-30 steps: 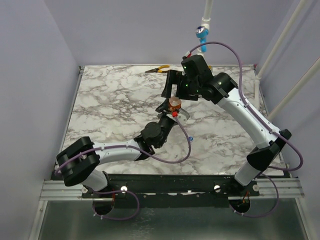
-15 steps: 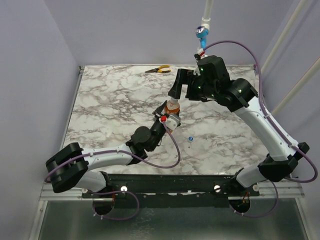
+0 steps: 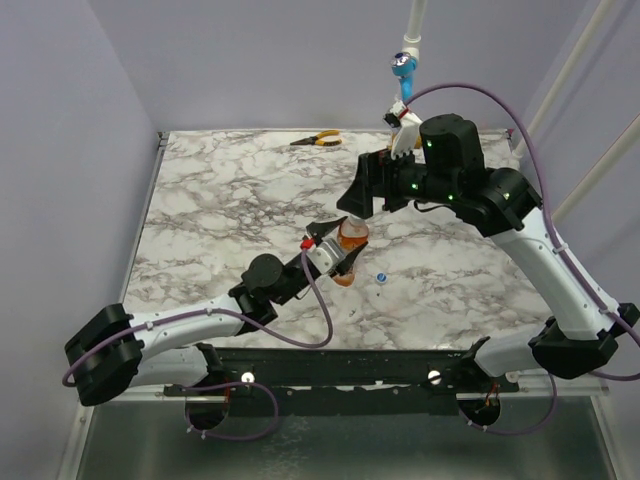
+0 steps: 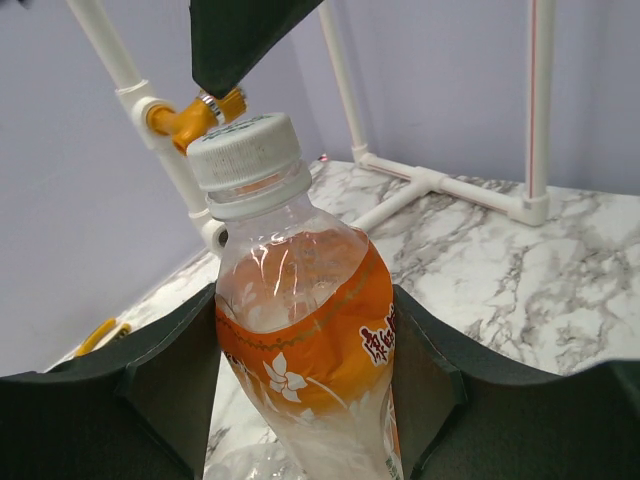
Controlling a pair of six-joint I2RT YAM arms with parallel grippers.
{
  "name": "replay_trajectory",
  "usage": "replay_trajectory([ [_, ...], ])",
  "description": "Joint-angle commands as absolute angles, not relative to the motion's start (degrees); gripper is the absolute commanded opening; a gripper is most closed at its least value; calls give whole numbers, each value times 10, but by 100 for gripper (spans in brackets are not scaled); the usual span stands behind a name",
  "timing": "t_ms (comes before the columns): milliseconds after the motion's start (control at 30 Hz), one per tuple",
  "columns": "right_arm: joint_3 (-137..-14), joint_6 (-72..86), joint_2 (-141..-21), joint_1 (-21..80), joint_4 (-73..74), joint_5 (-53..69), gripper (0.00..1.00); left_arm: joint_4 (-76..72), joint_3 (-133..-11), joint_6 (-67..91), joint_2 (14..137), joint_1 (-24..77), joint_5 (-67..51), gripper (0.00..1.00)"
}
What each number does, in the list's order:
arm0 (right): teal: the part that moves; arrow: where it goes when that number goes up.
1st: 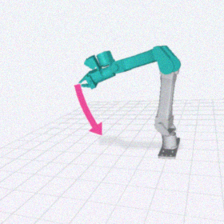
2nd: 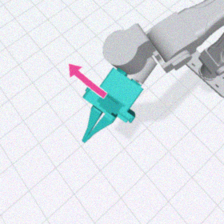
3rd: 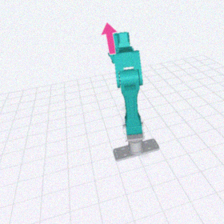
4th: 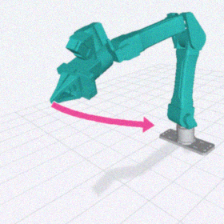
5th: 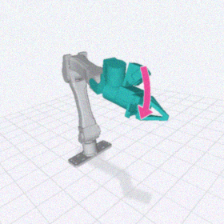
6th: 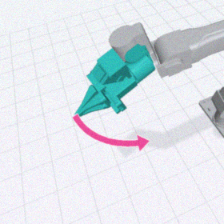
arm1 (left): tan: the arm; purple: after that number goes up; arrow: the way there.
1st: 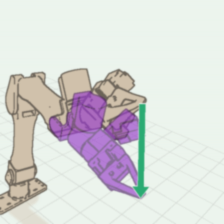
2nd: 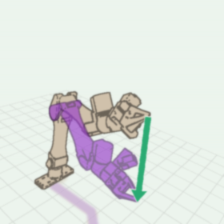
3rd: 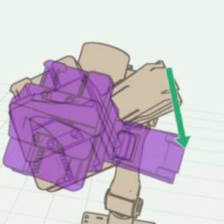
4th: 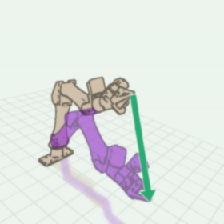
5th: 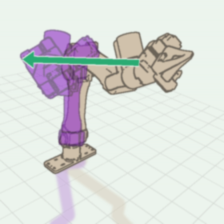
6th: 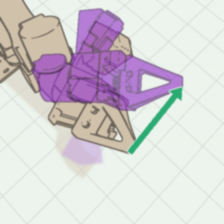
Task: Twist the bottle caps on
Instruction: Screw the bottle cap onto the plastic bottle.
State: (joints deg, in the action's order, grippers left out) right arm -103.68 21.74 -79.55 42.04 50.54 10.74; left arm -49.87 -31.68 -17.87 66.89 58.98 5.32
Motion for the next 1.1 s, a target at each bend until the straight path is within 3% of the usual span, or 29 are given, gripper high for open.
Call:
replay_trajectory([
  [0, -1042, 150, -783, 423, 558, 181, 94, -443, -309, -102, 624, 561, -82, 30],
  [400, -1024, 115, -781, 424, 602, 207, 76, -394, -315, -16, 607, 513, -241, 30],
  [1067, -981, 116, -792, 434, 601, 201, 61, -393, -323, -8, 618, 504, -250, 30],
])
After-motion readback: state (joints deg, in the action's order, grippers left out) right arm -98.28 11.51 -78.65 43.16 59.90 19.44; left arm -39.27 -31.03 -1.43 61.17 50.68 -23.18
